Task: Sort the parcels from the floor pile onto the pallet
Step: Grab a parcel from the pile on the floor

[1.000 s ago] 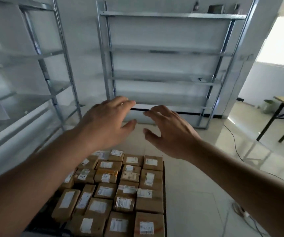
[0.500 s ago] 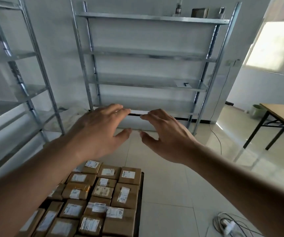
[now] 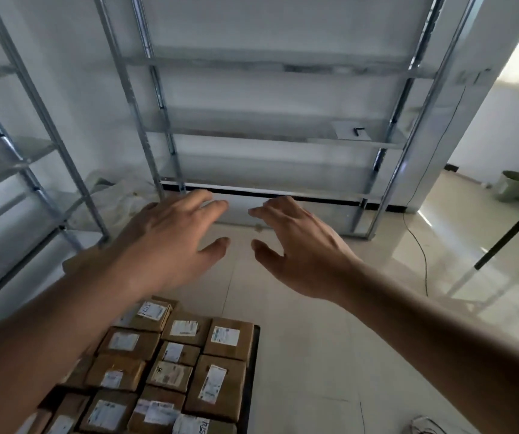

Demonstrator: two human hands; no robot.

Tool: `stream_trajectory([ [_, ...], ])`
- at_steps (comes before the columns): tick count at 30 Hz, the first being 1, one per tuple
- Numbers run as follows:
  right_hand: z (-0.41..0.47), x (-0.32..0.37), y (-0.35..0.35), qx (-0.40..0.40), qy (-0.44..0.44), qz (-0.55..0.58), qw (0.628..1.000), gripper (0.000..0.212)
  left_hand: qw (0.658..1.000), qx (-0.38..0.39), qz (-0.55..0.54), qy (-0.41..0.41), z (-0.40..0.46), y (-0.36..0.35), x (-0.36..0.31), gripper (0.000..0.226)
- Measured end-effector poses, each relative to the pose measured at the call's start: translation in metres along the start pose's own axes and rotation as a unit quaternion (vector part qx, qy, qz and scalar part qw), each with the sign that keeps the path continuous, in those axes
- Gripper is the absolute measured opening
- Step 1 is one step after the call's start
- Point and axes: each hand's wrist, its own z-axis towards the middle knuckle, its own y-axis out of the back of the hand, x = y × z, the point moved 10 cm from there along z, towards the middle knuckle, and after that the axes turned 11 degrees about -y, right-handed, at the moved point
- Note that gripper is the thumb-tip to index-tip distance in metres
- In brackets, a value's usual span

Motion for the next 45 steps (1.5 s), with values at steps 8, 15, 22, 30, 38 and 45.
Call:
stream_trajectory([
  [8,0.158,-0.108,-0.022,0.037,0.076,0.005,0.996,0.06,0.997,0.003,-0.01,0.081,0.156,-0.055,0.03,0.066],
  [15,0.285,-0.14,-0.048,0.099,0.182,0.01,0.978,0.061,0.983,0.04,-0.005,0.178,0.243,-0.086,0.082,0.067],
  [22,0.431,-0.116,-0.097,0.155,0.258,-0.015,0.954,0.064,0.961,0.05,-0.006,0.273,0.303,-0.131,0.187,0.072],
  [30,0.594,-0.052,-0.18,0.204,0.329,-0.064,0.92,0.069,0.933,0.118,-0.027,0.338,0.337,-0.197,0.347,0.071],
  [38,0.722,0.031,-0.242,0.257,0.385,-0.021,0.887,0.065,0.887,0.125,-0.038,0.443,0.351,-0.217,0.477,0.079],
  [45,0.84,0.082,-0.334,0.317,0.429,-0.021,0.846,0.063,0.851,0.128,-0.047,0.506,0.381,-0.275,0.603,0.075],
])
